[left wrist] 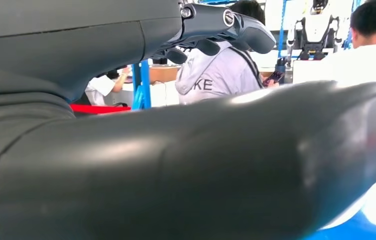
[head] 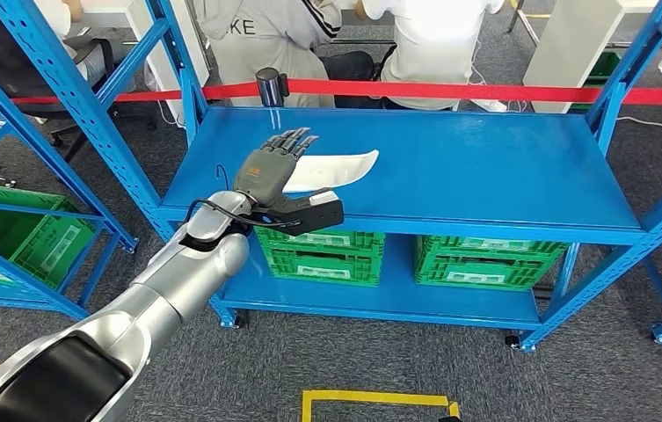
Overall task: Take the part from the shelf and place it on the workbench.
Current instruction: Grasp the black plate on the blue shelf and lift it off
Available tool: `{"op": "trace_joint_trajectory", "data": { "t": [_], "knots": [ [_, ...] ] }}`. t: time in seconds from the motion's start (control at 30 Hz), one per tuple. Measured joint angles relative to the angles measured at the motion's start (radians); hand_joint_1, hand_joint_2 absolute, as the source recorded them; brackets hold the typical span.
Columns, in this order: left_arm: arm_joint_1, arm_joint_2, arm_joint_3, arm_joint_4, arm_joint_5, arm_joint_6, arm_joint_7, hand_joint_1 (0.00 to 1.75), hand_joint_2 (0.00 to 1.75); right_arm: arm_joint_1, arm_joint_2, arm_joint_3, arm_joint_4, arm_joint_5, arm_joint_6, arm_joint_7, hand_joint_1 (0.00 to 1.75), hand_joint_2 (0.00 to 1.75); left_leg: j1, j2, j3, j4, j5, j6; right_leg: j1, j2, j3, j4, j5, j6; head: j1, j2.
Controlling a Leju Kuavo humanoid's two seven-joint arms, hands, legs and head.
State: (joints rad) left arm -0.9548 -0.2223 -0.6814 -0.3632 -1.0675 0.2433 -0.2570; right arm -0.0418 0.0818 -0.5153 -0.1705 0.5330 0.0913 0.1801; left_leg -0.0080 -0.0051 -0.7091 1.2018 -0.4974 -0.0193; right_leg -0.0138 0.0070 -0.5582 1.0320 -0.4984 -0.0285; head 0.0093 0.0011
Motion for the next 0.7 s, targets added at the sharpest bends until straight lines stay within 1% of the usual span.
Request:
{"op": "trace_joint_trajectory", "data": {
  "t": [0.03, 0.07, 0.1, 0.13, 0.17, 0.23, 0.27, 0.3, 0.33, 0.37, 0.4, 0.43, 0.47, 0.53, 0.57, 0.6, 0.67, 0.7],
  "knots": [
    [-0.001, 0.0, -0.001, 0.0, 0.0, -0.001, 0.0, 0.0, 0.0, 0.0, 0.001, 0.0, 0.0, 0.0, -0.001, 0.0, 0.0, 0.0, -0.005, 0.0, 0.025, -0.074, 0.046, 0.011, 0.002, 0.0, 0.011, -0.001, -0.008, 0.001, 0.0, 0.0],
    [-0.002, -0.001, -0.002, 0.0, 0.0, -0.001, 0.0, 0.0, 0.0, -0.001, 0.002, -0.001, 0.0, 0.0, -0.001, 0.0, 0.0, 0.0, -0.01, -0.001, 0.047, -0.133, 0.066, 0.021, 0.004, 0.002, 0.019, -0.002, -0.014, 0.003, 0.0, 0.0],
    [-0.003, -0.002, -0.003, 0.0, 0.0, -0.002, -0.001, 0.0, 0.0, -0.002, 0.003, -0.001, 0.0, 0.001, -0.002, 0.002, 0.0, 0.0, -0.014, -0.001, 0.062, -0.168, 0.072, 0.029, 0.004, 0.002, 0.024, -0.005, -0.02, 0.008, 0.0, 0.0],
    [-0.003, -0.004, -0.004, 0.0, 0.0, -0.004, -0.001, 0.0, 0.0, -0.002, 0.004, -0.001, 0.0, 0.001, -0.002, 0.002, 0.0, 0.0, -0.017, -0.002, 0.07, -0.185, 0.068, 0.036, 0.004, 0.002, 0.027, -0.003, -0.02, 0.014, 0.0, 0.0],
    [-0.003, -0.006, -0.006, -0.001, 0.0, -0.005, -0.002, 0.0, 0.0, -0.003, 0.004, -0.001, 0.0, 0.002, -0.003, 0.003, 0.0, 0.0, -0.017, -0.002, 0.079, -0.191, 0.062, 0.042, 0.005, 0.002, 0.031, -0.001, -0.017, 0.02, 0.0, 0.0],
    [-0.004, -0.013, -0.009, -0.002, 0.0, -0.005, -0.006, 0.0, 0.0, -0.003, 0.004, -0.001, 0.0, 0.003, -0.003, 0.003, 0.0, 0.0, -0.011, -0.002, 0.105, -0.209, 0.076, 0.052, 0.005, 0.0, 0.033, 0.022, -0.016, 0.029, 0.001, 0.0],
    [-0.005, -0.017, -0.012, -0.002, 0.0, -0.005, -0.007, 0.0, 0.0, -0.004, 0.004, -0.001, 0.0, 0.003, -0.003, 0.002, 0.0, 0.0, -0.008, -0.002, 0.118, -0.213, 0.075, 0.056, 0.004, -0.001, 0.023, 0.048, -0.026, 0.034, 0.003, 0.0],
    [-0.006, -0.022, -0.015, -0.002, 0.0, -0.005, -0.008, 0.0, 0.0, -0.006, 0.003, -0.001, 0.0, 0.003, -0.003, 0.001, 0.0, 0.0, -0.006, -0.001, 0.127, -0.216, 0.073, 0.058, 0.002, -0.001, -0.001, 0.09, -0.043, 0.038, 0.005, 0.0],
    [-0.006, -0.025, -0.019, -0.002, 0.0, -0.005, -0.008, 0.0, 0.0, -0.008, 0.003, -0.001, 0.0, 0.003, -0.003, 0.0, 0.0, 0.0, -0.006, -0.001, 0.131, -0.216, 0.068, 0.06, 0.001, -0.001, -0.038, 0.146, -0.066, 0.044, 0.007, 0.0],
    [-0.003, -0.028, -0.021, -0.002, 0.0, -0.005, -0.008, 0.0, 0.0, -0.01, 0.003, -0.001, 0.0, 0.004, -0.003, 0.0, 0.0, 0.0, -0.006, -0.001, 0.133, -0.215, 0.062, 0.06, -0.001, -0.001, -0.079, 0.2, -0.089, 0.05, 0.009, 0.0],
    [0.001, -0.03, -0.024, -0.002, 0.0, -0.005, -0.008, 0.0, 0.0, -0.009, 0.003, -0.001, 0.0, 0.005, -0.004, 0.001, 0.0, 0.0, -0.005, -0.002, 0.137, -0.213, 0.056, 0.058, -0.003, -0.001, -0.115, 0.238, -0.104, 0.056, 0.01, 0.0],
    [0.005, -0.031, -0.026, -0.002, 0.0, -0.005, -0.008, 0.0, 0.0, -0.008, 0.003, -0.002, 0.0, 0.005, -0.004, 0.001, 0.0, 0.0, -0.003, -0.003, 0.141, -0.21, 0.048, 0.055, -0.005, -0.002, -0.138, 0.246, -0.101, 0.061, 0.01, 0.0],
    [0.008, -0.032, -0.028, -0.002, 0.0, -0.005, -0.008, 0.0, 0.0, -0.006, 0.003, -0.002, 0.0, 0.006, -0.004, 0.002, 0.0, 0.0, -0.001, -0.003, 0.147, -0.206, 0.039, 0.051, -0.008, -0.002, -0.142, 0.22, -0.075, 0.065, 0.01, 0.0],
    [0.01, -0.033, -0.03, -0.002, 0.0, -0.005, -0.008, 0.0, 0.0, -0.004, 0.002, -0.003, 0.0, 0.005, -0.004, 0.001, 0.0, 0.0, 0.005, -0.003, 0.158, -0.193, 0.017, 0.038, -0.015, -0.005, -0.114, 0.104, 0.014, 0.073, 0.011, 0.0],
    [0.01, -0.034, -0.031, -0.001, 0.0, -0.006, -0.008, 0.0, 0.0, -0.004, 0.003, -0.004, 0.001, 0.005, -0.004, -0.001, 0.0, 0.0, 0.006, -0.003, 0.162, -0.186, 0.006, 0.031, -0.015, -0.006, -0.101, 0.054, 0.039, 0.07, 0.013, 0.0],
    [0.011, -0.035, -0.032, -0.001, 0.0, -0.007, -0.009, 0.0, 0.0, -0.005, 0.004, -0.005, 0.001, 0.004, -0.004, -0.002, 0.0, 0.0, 0.006, -0.003, 0.164, -0.181, -0.004, 0.023, -0.014, -0.008, -0.092, 0.024, 0.054, 0.064, 0.014, 0.0],
    [0.011, -0.037, -0.034, 0.0, 0.0, -0.008, -0.009, 0.0, 0.0, -0.004, 0.005, -0.008, 0.002, 0.002, -0.004, -0.003, 0.0, 0.0, 0.003, -0.002, 0.171, -0.176, -0.014, 0.012, -0.011, -0.009, -0.088, 0.015, 0.046, 0.041, 0.013, 0.0],
    [0.011, -0.037, -0.035, 0.0, 0.0, -0.009, -0.008, 0.0, 0.0, -0.004, 0.005, -0.009, 0.002, 0.001, -0.005, -0.003, 0.0, 0.0, 0.003, -0.002, 0.172, -0.171, -0.016, 0.007, -0.012, -0.008, -0.082, 0.016, 0.048, 0.032, 0.011, 0.0]
  ]
}}
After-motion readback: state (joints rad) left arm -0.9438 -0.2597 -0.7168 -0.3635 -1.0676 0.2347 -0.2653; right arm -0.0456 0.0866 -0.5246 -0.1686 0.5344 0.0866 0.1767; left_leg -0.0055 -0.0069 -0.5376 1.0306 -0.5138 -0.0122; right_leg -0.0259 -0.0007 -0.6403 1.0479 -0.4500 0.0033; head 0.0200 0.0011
